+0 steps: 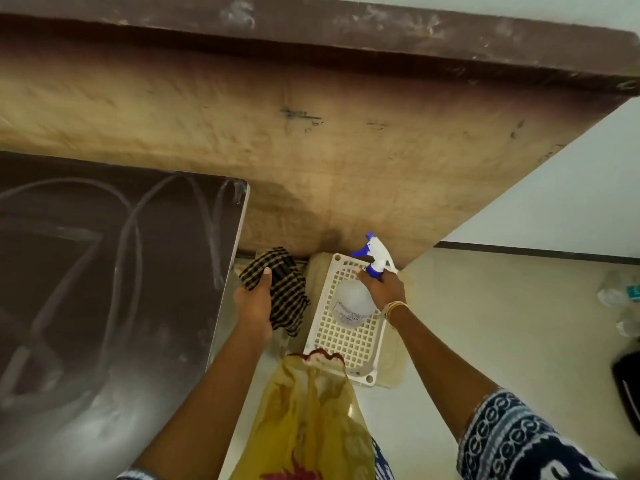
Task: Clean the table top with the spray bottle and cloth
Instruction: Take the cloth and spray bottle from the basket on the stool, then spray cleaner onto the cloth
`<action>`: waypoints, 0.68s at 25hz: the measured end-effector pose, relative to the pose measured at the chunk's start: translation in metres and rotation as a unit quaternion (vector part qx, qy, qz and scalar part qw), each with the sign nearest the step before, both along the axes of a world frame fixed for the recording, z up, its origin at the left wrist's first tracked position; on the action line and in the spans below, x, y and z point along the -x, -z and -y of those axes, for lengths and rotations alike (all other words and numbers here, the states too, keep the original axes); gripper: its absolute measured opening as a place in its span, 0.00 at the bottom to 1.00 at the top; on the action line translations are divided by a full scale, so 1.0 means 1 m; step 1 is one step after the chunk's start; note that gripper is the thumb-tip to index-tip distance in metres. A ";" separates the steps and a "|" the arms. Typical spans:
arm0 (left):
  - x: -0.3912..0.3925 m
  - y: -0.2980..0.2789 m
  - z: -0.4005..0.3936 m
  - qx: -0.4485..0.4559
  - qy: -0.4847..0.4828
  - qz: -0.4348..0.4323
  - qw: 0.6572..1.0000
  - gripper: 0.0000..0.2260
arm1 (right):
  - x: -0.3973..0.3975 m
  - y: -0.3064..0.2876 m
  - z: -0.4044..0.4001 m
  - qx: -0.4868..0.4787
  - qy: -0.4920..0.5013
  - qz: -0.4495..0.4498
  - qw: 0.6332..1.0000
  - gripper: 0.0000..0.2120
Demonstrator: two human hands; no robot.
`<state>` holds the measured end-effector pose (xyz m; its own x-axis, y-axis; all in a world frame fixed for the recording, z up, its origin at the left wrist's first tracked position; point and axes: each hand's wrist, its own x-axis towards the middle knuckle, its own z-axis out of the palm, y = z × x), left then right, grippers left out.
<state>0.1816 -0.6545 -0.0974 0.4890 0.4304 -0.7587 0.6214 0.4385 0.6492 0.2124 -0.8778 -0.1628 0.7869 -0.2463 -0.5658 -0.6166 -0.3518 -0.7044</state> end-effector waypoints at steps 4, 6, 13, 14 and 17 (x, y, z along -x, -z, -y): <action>0.007 -0.037 -0.013 0.002 0.017 0.039 0.999 0.20 | 0.024 -0.062 -0.024 -0.088 0.007 0.068 0.994 0.13; 0.014 -0.059 -0.022 0.004 0.020 0.069 0.997 0.18 | 0.037 -0.094 -0.040 -0.123 -0.002 0.083 0.989 0.16; 0.064 -0.144 -0.057 0.030 0.091 0.176 0.980 0.14 | 0.107 -0.199 -0.089 -0.163 -0.107 0.128 0.972 0.12; 0.073 -0.155 -0.062 0.040 0.110 0.193 0.974 0.13 | 0.119 -0.208 -0.094 -0.170 -0.105 0.127 0.972 0.11; 0.096 -0.179 -0.077 0.060 0.172 0.234 0.955 0.13 | 0.152 -0.233 -0.110 -0.210 -0.126 0.129 0.961 0.08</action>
